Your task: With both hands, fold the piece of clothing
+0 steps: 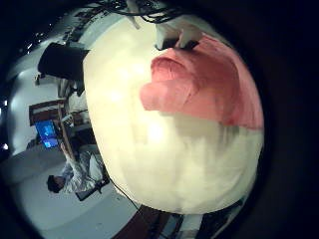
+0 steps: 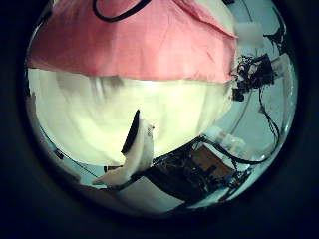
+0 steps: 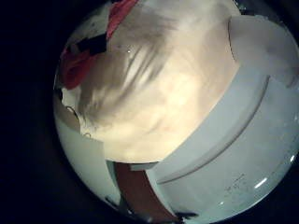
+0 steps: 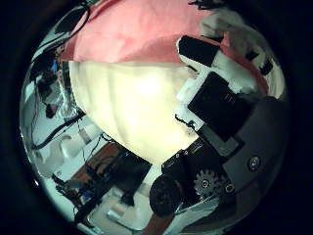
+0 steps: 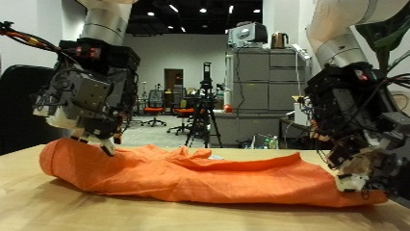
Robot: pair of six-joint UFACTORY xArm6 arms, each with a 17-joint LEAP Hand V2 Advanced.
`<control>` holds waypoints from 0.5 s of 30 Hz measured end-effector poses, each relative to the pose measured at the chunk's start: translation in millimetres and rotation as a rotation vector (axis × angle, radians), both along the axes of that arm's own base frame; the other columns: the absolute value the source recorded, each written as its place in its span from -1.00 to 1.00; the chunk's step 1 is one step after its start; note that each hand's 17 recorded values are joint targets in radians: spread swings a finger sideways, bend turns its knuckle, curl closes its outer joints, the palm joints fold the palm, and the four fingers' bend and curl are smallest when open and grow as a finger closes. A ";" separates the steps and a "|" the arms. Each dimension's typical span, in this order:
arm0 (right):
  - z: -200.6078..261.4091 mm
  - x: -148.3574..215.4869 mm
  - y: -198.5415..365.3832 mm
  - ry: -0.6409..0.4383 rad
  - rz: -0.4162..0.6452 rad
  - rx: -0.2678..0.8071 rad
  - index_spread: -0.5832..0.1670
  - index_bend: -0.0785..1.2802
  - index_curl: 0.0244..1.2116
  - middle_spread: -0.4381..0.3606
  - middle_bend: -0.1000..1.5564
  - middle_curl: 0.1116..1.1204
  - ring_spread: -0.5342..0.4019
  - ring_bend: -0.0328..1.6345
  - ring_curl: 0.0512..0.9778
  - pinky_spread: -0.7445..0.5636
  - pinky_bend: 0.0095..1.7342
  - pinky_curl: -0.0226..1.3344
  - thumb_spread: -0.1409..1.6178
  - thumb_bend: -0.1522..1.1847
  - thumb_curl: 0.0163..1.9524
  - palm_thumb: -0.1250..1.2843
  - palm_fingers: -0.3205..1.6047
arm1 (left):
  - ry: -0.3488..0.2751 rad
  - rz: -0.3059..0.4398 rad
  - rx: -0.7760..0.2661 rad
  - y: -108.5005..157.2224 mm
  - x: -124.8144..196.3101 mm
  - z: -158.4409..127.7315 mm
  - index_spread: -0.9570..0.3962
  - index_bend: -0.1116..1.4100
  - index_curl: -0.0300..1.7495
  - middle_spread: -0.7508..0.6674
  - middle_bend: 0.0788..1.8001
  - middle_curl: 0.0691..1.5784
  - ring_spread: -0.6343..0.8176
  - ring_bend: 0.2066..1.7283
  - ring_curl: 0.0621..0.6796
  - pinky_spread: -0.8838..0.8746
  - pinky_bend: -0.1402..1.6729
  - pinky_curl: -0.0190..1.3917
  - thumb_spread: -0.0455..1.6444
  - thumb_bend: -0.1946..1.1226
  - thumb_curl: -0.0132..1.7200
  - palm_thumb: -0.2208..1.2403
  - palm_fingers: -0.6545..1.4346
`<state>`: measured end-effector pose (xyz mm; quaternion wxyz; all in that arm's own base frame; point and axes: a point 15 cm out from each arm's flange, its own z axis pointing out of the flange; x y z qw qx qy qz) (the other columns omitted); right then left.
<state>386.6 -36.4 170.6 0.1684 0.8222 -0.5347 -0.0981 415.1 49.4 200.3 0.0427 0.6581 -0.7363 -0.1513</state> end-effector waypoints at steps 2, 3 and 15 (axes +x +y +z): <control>7.3 -1.6 -5.5 -0.011 -0.007 0.002 -0.23 0.56 0.30 -0.25 0.61 0.25 -0.33 0.61 0.24 -0.42 0.35 0.05 0.33 -0.67 -0.40 0.86 0.54 | 0.016 0.000 0.005 5.1 -4.5 1.3 0.66 -0.64 -0.66 0.56 -0.88 -0.72 0.66 -0.67 -0.52 0.59 -0.49 -0.53 0.48 -0.73 -0.67 -0.17 -0.39; 14.3 -4.2 -12.2 -0.016 -0.020 0.002 -0.22 0.58 0.32 -0.25 0.63 0.27 -0.32 0.62 0.25 -0.40 0.36 0.06 0.34 -0.67 -0.38 0.87 0.52 | 0.023 0.003 0.008 7.9 -7.2 2.8 0.66 -0.64 -0.66 0.56 -0.88 -0.72 0.66 -0.67 -0.52 0.59 -0.49 -0.53 0.48 -0.73 -0.67 -0.17 -0.39; 89.3 4.0 -47.3 -0.161 -0.076 0.000 -0.19 0.63 0.39 -0.23 0.67 0.34 -0.31 0.66 0.35 -0.33 0.41 0.14 0.38 -0.70 -0.27 0.85 0.47 | 0.022 0.051 0.012 52.2 -24.8 18.2 0.66 -0.64 -0.65 0.56 -0.88 -0.72 0.67 -0.68 -0.51 0.59 -0.49 -0.53 0.48 -0.73 -0.68 -0.17 -0.39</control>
